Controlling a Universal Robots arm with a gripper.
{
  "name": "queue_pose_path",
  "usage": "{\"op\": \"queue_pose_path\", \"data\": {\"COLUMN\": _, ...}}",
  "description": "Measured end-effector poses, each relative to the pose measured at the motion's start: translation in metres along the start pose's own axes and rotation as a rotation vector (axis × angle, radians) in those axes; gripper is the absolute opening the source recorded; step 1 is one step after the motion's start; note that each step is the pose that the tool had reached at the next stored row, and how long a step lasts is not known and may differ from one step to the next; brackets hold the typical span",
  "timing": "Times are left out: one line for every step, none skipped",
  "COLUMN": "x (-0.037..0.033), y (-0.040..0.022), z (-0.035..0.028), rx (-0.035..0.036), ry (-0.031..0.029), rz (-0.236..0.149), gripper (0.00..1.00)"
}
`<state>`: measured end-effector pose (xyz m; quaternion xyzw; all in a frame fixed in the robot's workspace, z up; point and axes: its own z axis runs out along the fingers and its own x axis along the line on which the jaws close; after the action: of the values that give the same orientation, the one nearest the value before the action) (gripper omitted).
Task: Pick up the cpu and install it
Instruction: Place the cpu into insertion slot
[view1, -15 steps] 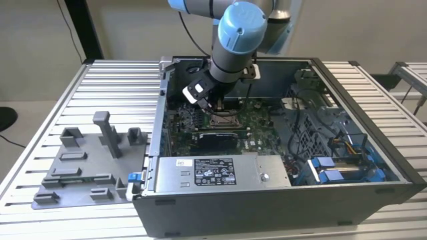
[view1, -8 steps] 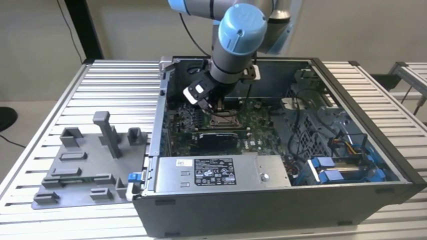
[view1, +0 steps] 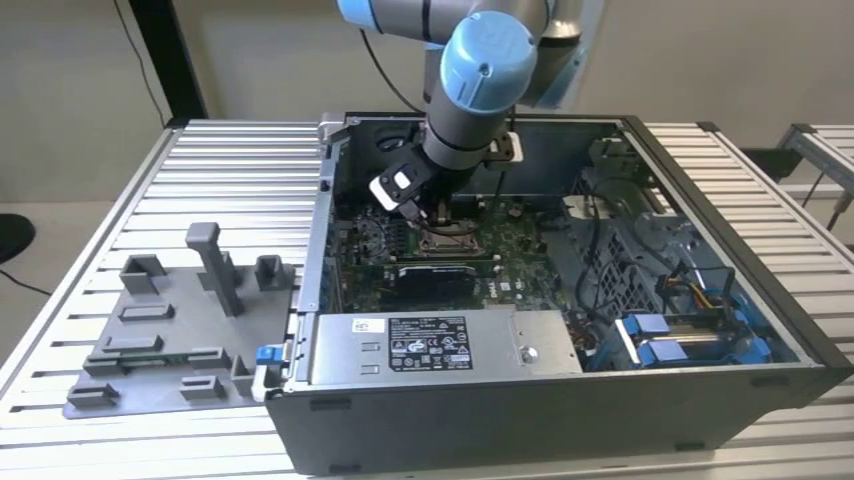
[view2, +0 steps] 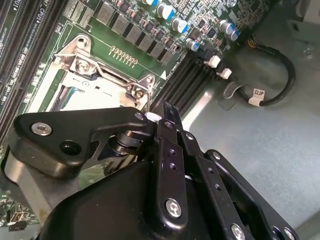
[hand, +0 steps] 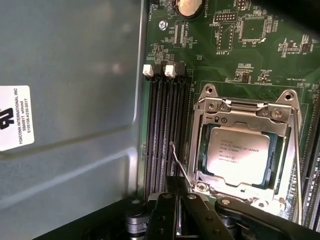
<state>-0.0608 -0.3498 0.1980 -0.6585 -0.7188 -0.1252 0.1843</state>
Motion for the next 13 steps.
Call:
{"op": "queue_pose_path", "data": {"x": -0.0002, "y": 0.0007, "z": 0.0002, "rx": 0.0000, "ry": -0.0003, "rz": 0.000, "gripper": 0.00}}
{"op": "queue_pose_path", "data": {"x": -0.0003, "y": 0.0015, "z": 0.0004, "rx": 0.0001, "ry": -0.0006, "rz": 0.000, "gripper": 0.00}}
{"op": "queue_pose_path", "data": {"x": -0.0005, "y": 0.0023, "z": 0.0004, "rx": 0.0001, "ry": -0.0010, "rz": 0.000, "gripper": 0.00}}
{"op": "queue_pose_path", "data": {"x": -0.0006, "y": 0.0028, "z": 0.0006, "rx": 0.0001, "ry": -0.0010, "rz": 0.001, "gripper": 0.00}}
{"op": "queue_pose_path", "data": {"x": -0.0008, "y": 0.0034, "z": 0.0008, "rx": 0.0000, "ry": -0.0011, "rz": 0.001, "gripper": 0.00}}
{"op": "queue_pose_path", "data": {"x": -0.0010, "y": 0.0040, "z": 0.0011, "rx": 0.0000, "ry": -0.0011, "rz": 0.001, "gripper": 0.00}}
{"op": "queue_pose_path", "data": {"x": -0.0011, "y": 0.0047, "z": 0.0012, "rx": 0.0000, "ry": -0.0013, "rz": 0.001, "gripper": 0.00}}
{"op": "queue_pose_path", "data": {"x": -0.0012, "y": 0.0053, "z": 0.0013, "rx": 0.0000, "ry": -0.0014, "rz": 0.001, "gripper": 0.00}}
{"op": "queue_pose_path", "data": {"x": -0.0013, "y": 0.0055, "z": 0.0013, "rx": 0.0001, "ry": -0.0016, "rz": 0.001, "gripper": 0.00}}
{"op": "queue_pose_path", "data": {"x": -0.0013, "y": 0.0055, "z": 0.0013, "rx": 0.0000, "ry": -0.0016, "rz": 0.001, "gripper": 0.00}}
{"op": "queue_pose_path", "data": {"x": -0.0013, "y": 0.0054, "z": 0.0013, "rx": -0.0002, "ry": -0.0015, "rz": 0.002, "gripper": 0.00}}
{"op": "queue_pose_path", "data": {"x": -0.0012, "y": 0.0051, "z": 0.0013, "rx": -0.0005, "ry": -0.0013, "rz": 0.002, "gripper": 0.00}}
{"op": "queue_pose_path", "data": {"x": -0.0010, "y": 0.0045, "z": 0.0009, "rx": -0.0006, "ry": -0.0007, "rz": 0.002, "gripper": 0.00}}
